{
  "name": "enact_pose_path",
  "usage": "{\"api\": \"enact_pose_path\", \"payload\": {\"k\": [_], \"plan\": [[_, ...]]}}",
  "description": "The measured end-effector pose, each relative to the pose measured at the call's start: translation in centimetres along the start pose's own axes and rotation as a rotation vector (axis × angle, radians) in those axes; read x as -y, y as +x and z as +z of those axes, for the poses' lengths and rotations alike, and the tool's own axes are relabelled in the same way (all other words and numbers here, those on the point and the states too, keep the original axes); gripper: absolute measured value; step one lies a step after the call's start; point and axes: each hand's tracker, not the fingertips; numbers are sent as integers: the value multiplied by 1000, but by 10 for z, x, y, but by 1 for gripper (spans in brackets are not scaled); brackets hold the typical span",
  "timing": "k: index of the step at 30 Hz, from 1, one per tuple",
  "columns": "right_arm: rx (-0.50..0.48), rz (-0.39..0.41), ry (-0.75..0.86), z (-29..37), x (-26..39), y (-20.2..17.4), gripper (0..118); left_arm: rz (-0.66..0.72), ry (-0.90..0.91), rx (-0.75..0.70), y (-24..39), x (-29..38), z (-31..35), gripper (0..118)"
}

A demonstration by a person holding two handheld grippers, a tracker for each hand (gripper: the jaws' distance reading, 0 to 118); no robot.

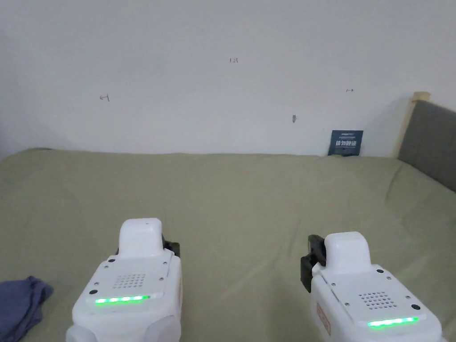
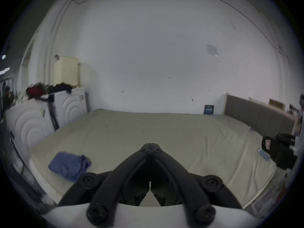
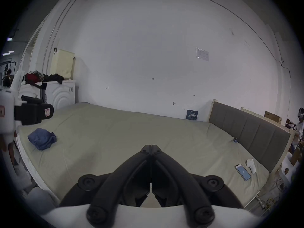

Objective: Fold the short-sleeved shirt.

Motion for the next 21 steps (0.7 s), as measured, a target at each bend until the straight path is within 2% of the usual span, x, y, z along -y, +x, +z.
{"api": "enact_pose_path", "payload": {"k": [2,3,5,14,17,18,19,20,21], "plan": [[-16,-71,-3,9,-5,-2,2,62,2,41,-3,1,7,0],[-41,-77,-10,11,-7,-2,2,11,-29,94,-5,-1,5,0],[-13,-47,-5,11,-11,-6,2,-76,-53,28,-5,-4,6,0],[-8,-23,-1,11,-15,-5,2,-110,-23,41,-8,-12,14,3],[-12,-60,-5,12,-15,1,3,-124,-16,41,-7,-18,14,5],[-6,-57,-3,12,-15,1,8,-124,-11,39,-8,-18,15,9],[6,-45,-6,12,-16,1,26,-124,-11,35,-8,-21,16,16],[7,-36,-12,11,-17,2,70,-126,2,25,-9,-23,16,41],[-3,-36,-23,11,-19,3,104,-129,11,18,-8,-24,16,74]]}}
